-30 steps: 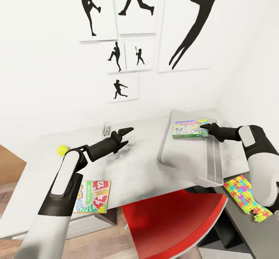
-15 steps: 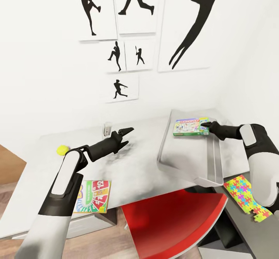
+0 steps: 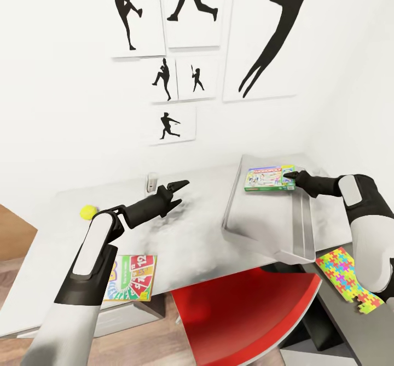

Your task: Put all the toys in the child's room - the three board games (two on the bed and one on the table), the two jigsaw puzzles on the table, and the tennis ball on the table - inside the toy box on the table in the child's room.

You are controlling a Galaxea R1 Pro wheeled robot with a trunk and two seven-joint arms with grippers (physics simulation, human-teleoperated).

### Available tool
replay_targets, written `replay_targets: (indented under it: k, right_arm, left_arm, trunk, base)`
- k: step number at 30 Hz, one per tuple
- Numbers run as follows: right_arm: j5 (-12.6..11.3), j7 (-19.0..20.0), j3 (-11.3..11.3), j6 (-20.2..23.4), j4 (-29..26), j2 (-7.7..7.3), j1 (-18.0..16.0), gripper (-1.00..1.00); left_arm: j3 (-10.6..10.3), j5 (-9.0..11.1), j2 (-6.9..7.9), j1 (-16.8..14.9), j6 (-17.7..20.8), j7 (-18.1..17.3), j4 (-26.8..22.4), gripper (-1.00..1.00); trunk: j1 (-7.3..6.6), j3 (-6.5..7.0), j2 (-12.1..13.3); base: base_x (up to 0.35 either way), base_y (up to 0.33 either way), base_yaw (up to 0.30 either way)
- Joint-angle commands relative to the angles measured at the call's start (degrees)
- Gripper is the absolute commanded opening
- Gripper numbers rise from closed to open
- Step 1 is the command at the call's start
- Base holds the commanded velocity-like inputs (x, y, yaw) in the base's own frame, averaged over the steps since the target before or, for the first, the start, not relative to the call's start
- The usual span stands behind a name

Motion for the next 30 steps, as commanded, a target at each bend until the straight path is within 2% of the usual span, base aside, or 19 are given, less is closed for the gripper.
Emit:
replay_targets:
  k: [1,30]
  right_arm:
    - [0.4,0.7,-0.3,0.3,0.0,0.05,-0.1,-1.00]
    - [0.5,0.8,-0.1,-0.1,-0.1,0.08,-0.2,-1.00]
  left_arm:
    - [0.0,0.6,-0.02,0.0,0.1,0.6,0.0,1.00]
    - [0.0,0.7,-0.02,-0.1,0.1,0.6,0.0,1.00]
  trunk:
    - [0.03,-0.10,-0.1]
    - [0.03,-0.10,-0.1]
  base:
    - [0.000,0.000,0.000]
    - [0.000,0.000,0.000]
